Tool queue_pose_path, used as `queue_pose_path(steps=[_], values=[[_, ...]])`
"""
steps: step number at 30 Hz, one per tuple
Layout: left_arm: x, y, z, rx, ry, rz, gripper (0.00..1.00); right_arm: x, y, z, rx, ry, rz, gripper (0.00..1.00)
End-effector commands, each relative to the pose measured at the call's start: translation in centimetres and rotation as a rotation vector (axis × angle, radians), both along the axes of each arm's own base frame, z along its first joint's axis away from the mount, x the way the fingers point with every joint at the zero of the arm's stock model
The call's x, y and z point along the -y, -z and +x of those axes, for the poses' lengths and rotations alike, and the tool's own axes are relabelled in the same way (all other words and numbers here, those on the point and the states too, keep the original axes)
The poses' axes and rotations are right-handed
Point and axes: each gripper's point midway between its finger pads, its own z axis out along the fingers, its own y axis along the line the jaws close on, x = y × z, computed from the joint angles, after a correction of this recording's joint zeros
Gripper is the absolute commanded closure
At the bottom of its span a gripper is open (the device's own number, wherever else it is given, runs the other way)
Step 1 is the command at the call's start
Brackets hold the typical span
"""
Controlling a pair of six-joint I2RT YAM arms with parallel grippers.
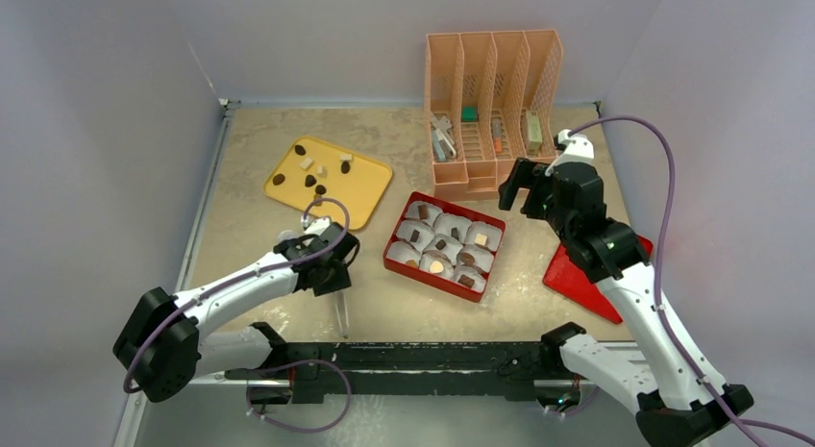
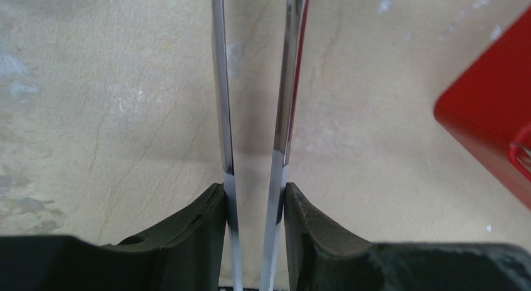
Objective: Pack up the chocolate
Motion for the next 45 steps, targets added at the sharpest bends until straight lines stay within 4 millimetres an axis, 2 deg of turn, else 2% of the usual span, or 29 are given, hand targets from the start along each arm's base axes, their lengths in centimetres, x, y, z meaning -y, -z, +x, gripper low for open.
queue_pose_path(steps=[1, 7, 14, 18, 22, 25, 27, 31, 35, 38, 40, 45], values=[[1.0, 1.1, 2.5, 0.124, -0.197, -0.108, 0.65, 1.1, -1.2, -0.2, 0.047, 0.026, -0.03, 0.01], [1.2, 2.6, 3.4, 0.155, -0.27, -0.14, 0.62, 1.4, -1.2, -0.9, 0.054, 0.036, -0.018, 0.01], [1.6, 1.7, 3.9, 0.156, -0.279, -0.143, 0.51, 1.1, -0.6, -1.0, 0.041, 0.029, -0.002, 0.01], [1.1, 0.2, 3.8, 0.199, -0.324, -0.186, 0.41, 0.3, -0.5, -0.7, 0.036, 0.008, 0.033, 0.01], [0.8, -2.7, 4.3, 0.271, -0.346, -0.231, 0.35, -0.5, -1.2, -0.5, 0.038, 0.001, 0.089, 0.01], [0.3, -6.0, 5.2, 0.345, -0.342, -0.223, 0.35, -0.6, -0.8, -0.8, -0.006, 0.04, 0.142, 0.01], [0.0, -8.7, 6.1, 0.413, -0.318, -0.21, 0.34, -0.5, 0.1, -1.2, -0.049, 0.079, 0.171, 0.02], [-0.4, -15.5, 8.1, 0.6, -0.197, -0.175, 0.34, 0.3, 2.3, -1.1, -0.113, 0.18, 0.185, 0.03], [-1.4, -20.2, 8.8, 0.714, -0.096, -0.088, 0.3, 1.4, 4.7, -0.7, -0.159, 0.25, 0.12, 0.11], [-1.0, -21.5, 8.8, 0.745, 0.021, -0.05, 0.27, 3.1, 6.7, -0.5, -0.193, 0.336, 0.04, 0.21], [-1.3, -21.7, 8.7, 0.743, 0.039, -0.022, 0.25, 4.3, 7.9, -0.4, -0.215, 0.398, -0.024, 0.34], [-2.1, -22.2, 8.5, 0.789, 0.071, 0.014, 0.21, 6.7, 11.6, 0.0, -0.315, 0.502, -0.136, 0.49]])
